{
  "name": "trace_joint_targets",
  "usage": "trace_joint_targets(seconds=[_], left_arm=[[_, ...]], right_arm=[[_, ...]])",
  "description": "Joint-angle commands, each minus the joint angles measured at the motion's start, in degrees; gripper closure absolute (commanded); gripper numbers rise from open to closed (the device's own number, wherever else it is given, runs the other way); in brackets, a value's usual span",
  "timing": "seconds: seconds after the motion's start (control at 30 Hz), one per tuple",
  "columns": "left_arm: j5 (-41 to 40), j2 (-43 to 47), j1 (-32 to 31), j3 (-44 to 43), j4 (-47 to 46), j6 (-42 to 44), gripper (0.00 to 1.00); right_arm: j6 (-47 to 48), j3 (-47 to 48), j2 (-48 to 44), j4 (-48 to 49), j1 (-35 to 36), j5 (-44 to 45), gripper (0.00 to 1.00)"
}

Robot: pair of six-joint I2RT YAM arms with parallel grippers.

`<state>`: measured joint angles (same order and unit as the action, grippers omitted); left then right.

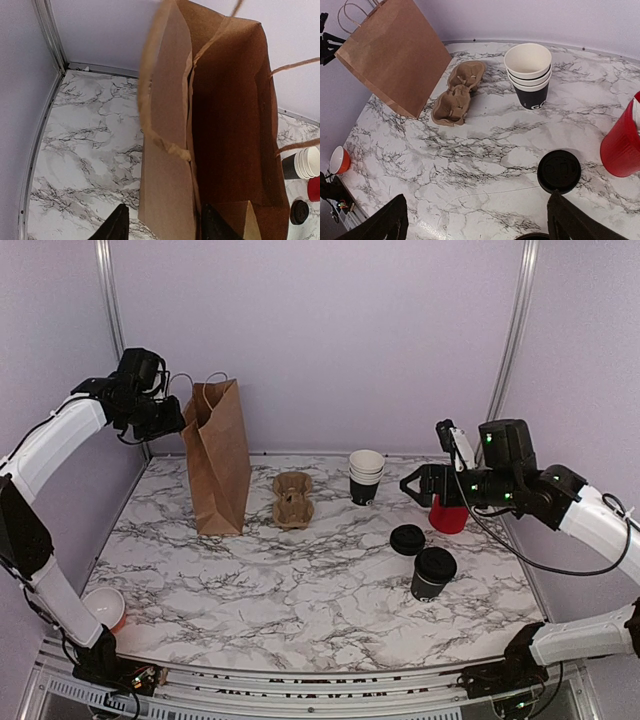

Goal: Pack the takeout coffee

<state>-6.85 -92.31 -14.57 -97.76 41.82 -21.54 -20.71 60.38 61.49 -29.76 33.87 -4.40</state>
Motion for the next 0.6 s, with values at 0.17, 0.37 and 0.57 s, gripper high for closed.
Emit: trace_joint_targets(seconds=[0.17,0.37,0.57], left_arm=[[1.3,-2.5,0.8,-6.2,-0.2,2.9,0.58],[3.0,-1.2,0.8,-7.1,-0.2,2.7,0.44],[2.5,-2.6,1.4,-7.3,-0.1,2.7,0.33]], right_arm=[[0.1,-0.5,0.3,3.7,0.5,-1.6,0.07],[-0.3,-0.8,-0.2,3.5,0.8,-0.9,0.07],[-0.5,-1.1,-0.2,3.8,1.1,-0.9,0.07]])
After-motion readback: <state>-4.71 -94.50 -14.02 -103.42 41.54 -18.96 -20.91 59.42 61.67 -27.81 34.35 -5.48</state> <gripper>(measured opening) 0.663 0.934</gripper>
